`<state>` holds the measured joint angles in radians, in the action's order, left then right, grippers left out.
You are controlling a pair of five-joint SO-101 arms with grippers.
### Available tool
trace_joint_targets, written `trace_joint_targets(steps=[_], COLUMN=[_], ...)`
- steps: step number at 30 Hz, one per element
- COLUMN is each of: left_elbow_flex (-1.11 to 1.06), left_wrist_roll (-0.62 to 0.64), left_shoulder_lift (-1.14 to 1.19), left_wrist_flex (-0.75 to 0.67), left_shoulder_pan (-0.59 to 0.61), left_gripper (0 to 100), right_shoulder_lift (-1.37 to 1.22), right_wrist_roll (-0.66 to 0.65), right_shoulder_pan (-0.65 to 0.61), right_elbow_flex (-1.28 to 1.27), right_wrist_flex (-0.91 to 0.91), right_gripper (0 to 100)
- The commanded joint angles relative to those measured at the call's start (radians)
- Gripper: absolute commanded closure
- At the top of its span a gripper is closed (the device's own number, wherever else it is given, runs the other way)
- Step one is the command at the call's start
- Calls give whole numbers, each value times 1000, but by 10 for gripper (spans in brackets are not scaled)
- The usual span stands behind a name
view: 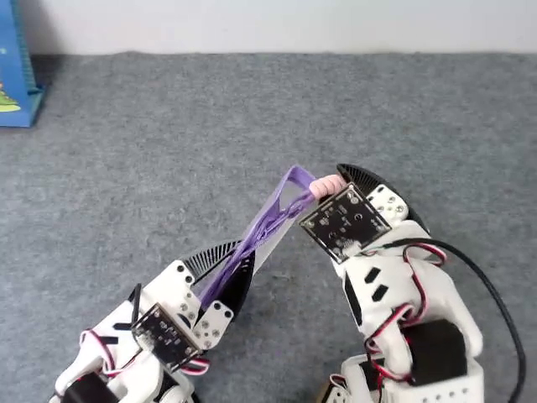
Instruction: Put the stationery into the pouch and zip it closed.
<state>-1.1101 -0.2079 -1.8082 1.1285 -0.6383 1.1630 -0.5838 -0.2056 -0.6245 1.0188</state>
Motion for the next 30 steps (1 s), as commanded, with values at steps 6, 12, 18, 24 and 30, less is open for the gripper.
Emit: trace_joint_targets(steps=[6, 12, 18, 24, 30], left_elbow_flex=[124, 125, 125, 117, 114], left_wrist_roll=[12, 12, 12, 12, 14], left_shoulder_lift=[-18, -18, -18, -18, -17], left_wrist_flex=[60, 57, 57, 20, 8], left_shoulder_pan=[2, 2, 2, 2, 6], left_gripper=[991, 991, 991, 988, 957], right_shoulder_lift=[-193, -331, -255, -94, -108], right_wrist_roll=[-26, -28, -26, -20, -20], right_shoulder_pan=[213, 268, 228, 165, 159], right_elbow_flex=[2, 2, 6, 40, 181], right_wrist_flex=[-136, -160, -127, -108, -110], right_gripper=[989, 989, 989, 989, 989])
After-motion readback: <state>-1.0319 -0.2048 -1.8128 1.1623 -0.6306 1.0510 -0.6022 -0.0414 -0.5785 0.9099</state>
